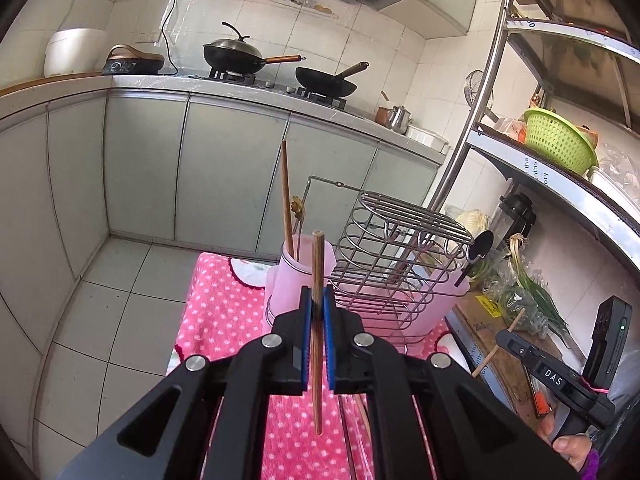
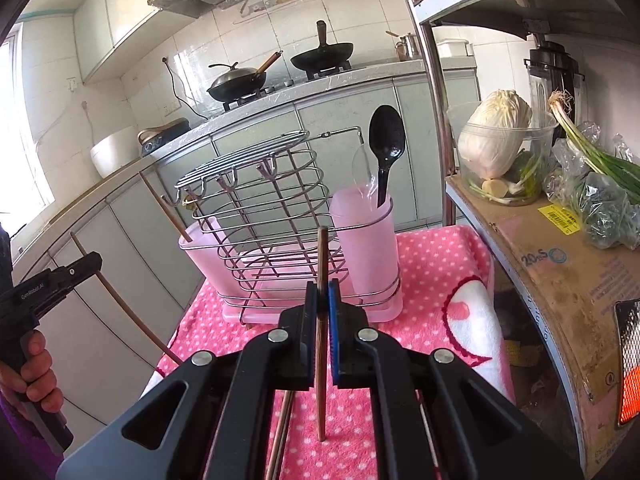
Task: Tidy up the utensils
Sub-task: 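Lift both held wooden chopsticks up over the pink utensil holder, then lower both chopsticks into the pink cups and open both tools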
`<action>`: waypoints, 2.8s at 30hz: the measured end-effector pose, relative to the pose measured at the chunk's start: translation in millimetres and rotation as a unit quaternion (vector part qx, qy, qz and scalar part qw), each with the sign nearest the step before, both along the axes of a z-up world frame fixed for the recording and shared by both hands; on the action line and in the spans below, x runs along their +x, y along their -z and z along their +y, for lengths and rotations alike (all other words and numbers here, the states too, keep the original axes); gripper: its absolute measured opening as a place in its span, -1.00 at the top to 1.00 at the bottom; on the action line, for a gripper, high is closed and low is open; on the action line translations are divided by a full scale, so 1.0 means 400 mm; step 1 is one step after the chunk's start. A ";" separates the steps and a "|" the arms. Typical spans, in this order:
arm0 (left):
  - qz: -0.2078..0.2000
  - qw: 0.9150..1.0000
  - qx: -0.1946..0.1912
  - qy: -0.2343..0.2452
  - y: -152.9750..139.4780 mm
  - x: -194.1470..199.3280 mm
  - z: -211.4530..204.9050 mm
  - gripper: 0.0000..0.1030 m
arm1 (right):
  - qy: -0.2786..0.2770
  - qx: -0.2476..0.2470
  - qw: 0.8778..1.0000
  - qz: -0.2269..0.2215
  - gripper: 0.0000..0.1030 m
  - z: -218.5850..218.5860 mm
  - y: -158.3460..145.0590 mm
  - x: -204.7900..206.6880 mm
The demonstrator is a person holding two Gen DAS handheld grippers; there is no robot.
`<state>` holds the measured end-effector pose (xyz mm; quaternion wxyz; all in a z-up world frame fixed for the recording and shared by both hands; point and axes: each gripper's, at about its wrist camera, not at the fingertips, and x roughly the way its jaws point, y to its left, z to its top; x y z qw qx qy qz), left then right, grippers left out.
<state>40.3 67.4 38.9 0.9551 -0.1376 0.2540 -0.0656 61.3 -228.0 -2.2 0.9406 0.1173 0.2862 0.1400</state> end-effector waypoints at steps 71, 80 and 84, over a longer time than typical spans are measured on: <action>0.001 0.998 0.055 -0.030 -0.048 0.317 -0.001 0.90 | 0.012 -0.037 0.998 -0.041 0.89 -0.027 -0.168 0.282; 0.008 0.998 0.045 -0.032 -0.049 0.320 0.003 0.84 | 0.008 -0.050 0.998 -0.025 0.88 -0.017 -0.148 0.278; -0.001 0.999 0.035 -0.041 -0.075 0.300 0.016 0.52 | 0.011 -0.045 0.999 -0.012 0.47 -0.029 -0.157 0.278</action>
